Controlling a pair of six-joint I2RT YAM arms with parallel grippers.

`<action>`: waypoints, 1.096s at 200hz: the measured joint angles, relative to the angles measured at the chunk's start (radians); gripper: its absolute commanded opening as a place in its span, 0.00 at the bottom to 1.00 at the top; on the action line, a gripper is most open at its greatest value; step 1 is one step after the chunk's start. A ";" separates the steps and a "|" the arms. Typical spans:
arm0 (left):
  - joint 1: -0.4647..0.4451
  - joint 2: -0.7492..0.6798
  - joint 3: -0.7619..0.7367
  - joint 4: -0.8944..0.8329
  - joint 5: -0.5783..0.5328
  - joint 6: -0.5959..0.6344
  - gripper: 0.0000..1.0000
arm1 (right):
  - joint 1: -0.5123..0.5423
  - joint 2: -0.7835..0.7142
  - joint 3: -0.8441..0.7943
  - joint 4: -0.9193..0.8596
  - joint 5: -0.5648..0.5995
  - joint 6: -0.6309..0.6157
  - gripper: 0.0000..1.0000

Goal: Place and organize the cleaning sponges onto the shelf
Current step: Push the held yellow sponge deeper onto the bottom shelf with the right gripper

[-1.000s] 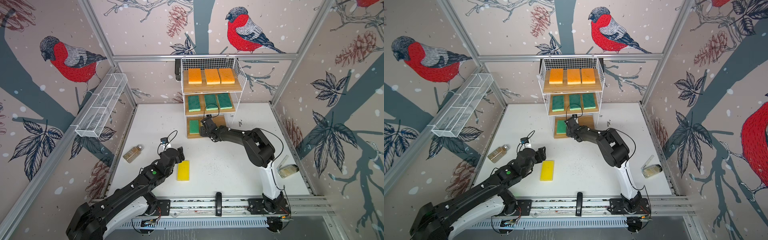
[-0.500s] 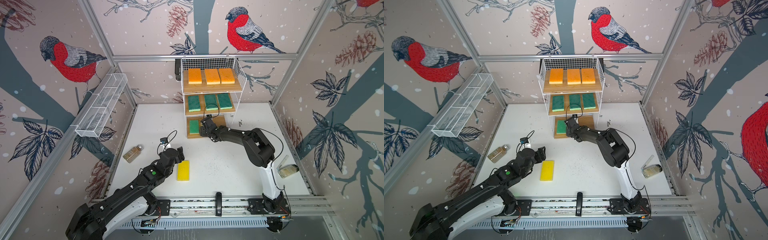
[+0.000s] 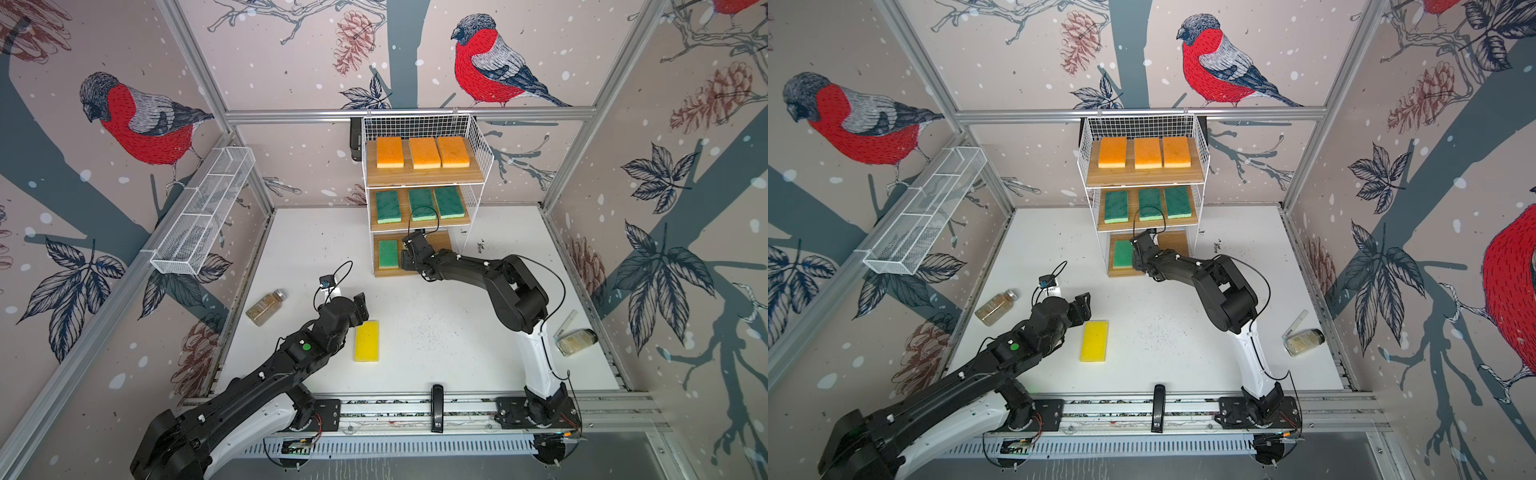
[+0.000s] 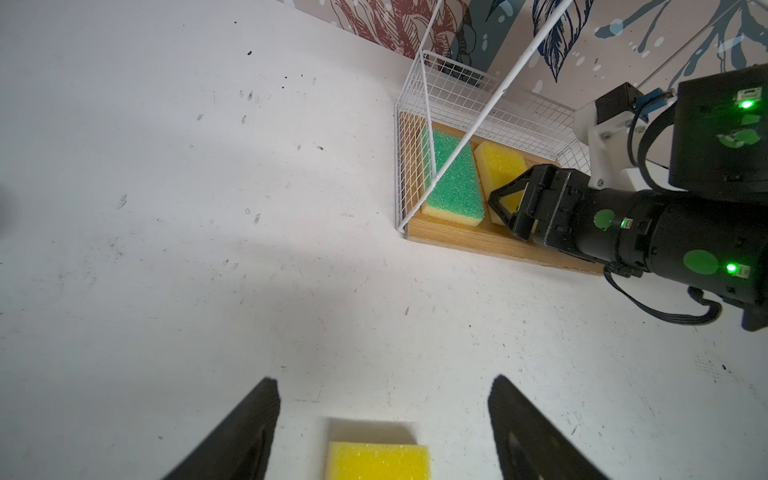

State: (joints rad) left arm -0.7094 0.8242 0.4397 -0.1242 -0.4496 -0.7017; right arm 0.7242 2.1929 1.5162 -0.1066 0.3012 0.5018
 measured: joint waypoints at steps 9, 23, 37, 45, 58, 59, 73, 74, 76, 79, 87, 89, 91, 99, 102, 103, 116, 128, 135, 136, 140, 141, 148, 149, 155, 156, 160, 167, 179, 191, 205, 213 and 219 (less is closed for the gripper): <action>0.000 -0.001 0.000 0.000 0.000 0.000 0.80 | 0.000 0.001 0.000 0.000 0.000 0.002 0.72; 0.000 -0.001 0.000 0.000 0.000 0.000 0.80 | -0.001 0.002 0.002 0.001 0.000 0.002 0.72; 0.000 -0.001 0.000 0.000 0.000 0.000 0.80 | -0.001 0.002 0.002 0.001 0.000 0.003 0.72; 0.000 -0.001 0.000 0.000 0.000 0.000 0.80 | 0.000 0.002 0.002 0.001 0.000 0.003 0.72; 0.000 -0.001 0.000 0.000 0.000 0.000 0.80 | 0.001 0.002 -0.001 0.003 0.000 0.002 0.72; 0.000 -0.001 0.000 0.000 0.000 0.000 0.80 | 0.001 0.002 -0.002 0.003 0.000 0.002 0.72; 0.000 0.000 0.000 0.000 0.000 0.000 0.80 | 0.002 -0.002 -0.009 0.011 0.001 0.002 0.72; 0.000 0.000 0.000 0.000 0.000 0.000 0.80 | 0.002 -0.002 -0.010 0.012 0.001 0.002 0.72; 0.000 0.001 0.000 0.000 0.000 0.000 0.80 | 0.002 -0.002 -0.011 0.013 0.001 0.002 0.72; 0.000 0.001 0.000 0.000 0.000 0.000 0.80 | 0.003 -0.003 -0.013 0.015 0.001 0.002 0.72; 0.000 0.001 0.000 0.000 0.000 0.000 0.80 | 0.003 -0.006 -0.018 0.017 0.001 0.002 0.72; 0.000 0.001 0.000 0.000 0.000 0.000 0.80 | 0.004 -0.007 -0.019 0.017 0.001 0.002 0.72; 0.000 0.001 0.000 0.000 0.000 0.000 0.80 | 0.004 -0.008 -0.020 0.016 0.001 0.002 0.72; 0.000 0.001 0.000 0.000 0.001 0.000 0.80 | 0.005 -0.010 -0.024 0.016 0.002 0.002 0.72; 0.000 0.001 0.000 0.000 0.001 0.000 0.80 | 0.005 -0.011 -0.025 0.018 0.003 0.002 0.72; 0.000 0.001 0.000 0.000 0.001 0.000 0.80 | 0.006 -0.011 -0.026 0.018 0.004 0.002 0.72; 0.000 0.000 0.000 0.000 0.001 0.000 0.80 | 0.008 -0.013 -0.029 0.018 0.007 0.002 0.72; 0.000 -0.003 0.000 0.000 0.001 -0.001 0.80 | 0.010 -0.014 -0.030 0.017 0.010 0.002 0.72; 0.000 -0.003 0.000 0.000 0.001 -0.001 0.80 | 0.011 -0.014 -0.030 0.016 0.012 0.002 0.72; 0.000 -0.003 0.000 0.000 0.001 -0.001 0.80 | 0.011 -0.014 -0.030 0.016 0.012 0.002 0.72; 0.000 -0.003 -0.001 0.000 0.001 -0.002 0.80 | 0.012 -0.015 -0.030 0.014 0.012 0.002 0.72; 0.000 -0.003 -0.001 0.000 0.001 -0.002 0.80 | 0.012 -0.015 -0.030 0.014 0.012 0.002 0.72; 0.000 -0.003 -0.002 0.000 0.001 -0.005 0.80 | 0.013 -0.015 -0.030 0.011 0.013 0.001 0.72; 0.000 -0.003 -0.002 0.000 0.002 -0.005 0.80 | 0.013 -0.015 -0.030 0.011 0.013 0.001 0.72; 0.000 -0.003 -0.002 0.000 0.002 -0.005 0.80 | 0.014 -0.015 -0.030 0.010 0.015 0.000 0.72; 0.000 -0.003 -0.002 0.000 0.002 -0.005 0.80 | 0.014 -0.015 -0.030 0.010 0.016 0.000 0.72; 0.000 -0.002 -0.002 0.000 0.002 -0.005 0.80 | 0.014 -0.015 -0.030 0.009 0.016 -0.001 0.72; 0.000 0.001 -0.002 0.000 0.003 -0.005 0.80 | 0.015 -0.015 -0.029 0.007 0.016 -0.002 0.72; 0.000 0.004 -0.002 0.000 0.003 -0.005 0.80 | 0.015 -0.015 -0.028 0.003 0.016 -0.002 0.73; 0.000 0.005 -0.003 0.000 0.003 -0.005 0.80 | 0.016 -0.015 -0.028 0.002 0.016 -0.002 0.74; 0.000 0.006 -0.003 0.000 0.003 -0.005 0.80 | 0.017 -0.015 -0.028 0.000 0.022 -0.002 0.75; 0.000 0.006 -0.003 0.000 0.003 -0.005 0.80 | 0.017 -0.015 -0.027 0.000 0.023 -0.002 0.75; 0.000 0.006 -0.003 0.000 0.003 -0.005 0.80 | 0.017 -0.015 -0.027 0.000 0.023 -0.002 0.75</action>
State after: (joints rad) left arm -0.7094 0.8299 0.4362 -0.1242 -0.4461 -0.7071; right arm 0.7410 2.1777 1.4887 -0.1070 0.3241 0.4999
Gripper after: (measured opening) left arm 0.800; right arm 0.748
